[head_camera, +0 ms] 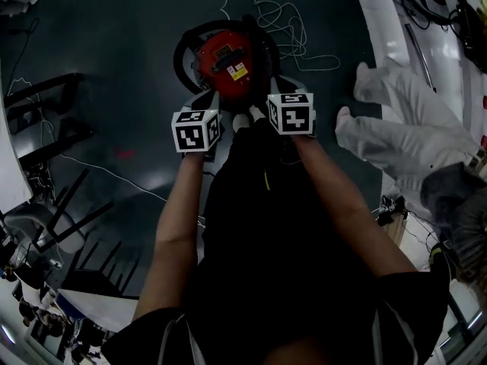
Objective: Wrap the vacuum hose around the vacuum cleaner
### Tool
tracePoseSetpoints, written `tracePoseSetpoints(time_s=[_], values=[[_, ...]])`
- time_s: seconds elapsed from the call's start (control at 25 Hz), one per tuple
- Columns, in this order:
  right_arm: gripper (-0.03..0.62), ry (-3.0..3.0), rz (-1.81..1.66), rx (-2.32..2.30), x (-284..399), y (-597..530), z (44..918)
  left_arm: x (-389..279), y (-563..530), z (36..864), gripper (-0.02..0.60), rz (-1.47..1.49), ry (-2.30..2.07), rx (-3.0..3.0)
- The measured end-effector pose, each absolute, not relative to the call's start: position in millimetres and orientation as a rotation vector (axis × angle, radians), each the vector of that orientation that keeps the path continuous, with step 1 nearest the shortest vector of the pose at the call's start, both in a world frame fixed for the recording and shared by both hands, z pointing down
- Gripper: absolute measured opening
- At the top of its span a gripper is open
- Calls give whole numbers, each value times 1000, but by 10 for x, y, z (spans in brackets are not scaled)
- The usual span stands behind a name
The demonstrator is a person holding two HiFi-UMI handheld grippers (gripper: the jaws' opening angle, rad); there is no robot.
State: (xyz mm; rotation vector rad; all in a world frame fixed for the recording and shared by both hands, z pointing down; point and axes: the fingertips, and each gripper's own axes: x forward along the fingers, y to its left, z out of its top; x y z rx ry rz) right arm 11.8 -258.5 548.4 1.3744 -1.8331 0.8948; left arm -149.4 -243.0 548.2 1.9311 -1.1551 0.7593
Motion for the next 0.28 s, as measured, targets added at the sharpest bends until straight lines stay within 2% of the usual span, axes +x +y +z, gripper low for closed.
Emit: tracePoseSetpoints(time_s=[0.28], values=[[-5,-1851,895,1359,52,-2564,5528,-1525,-2434,5521,11,777,-1144,1930]])
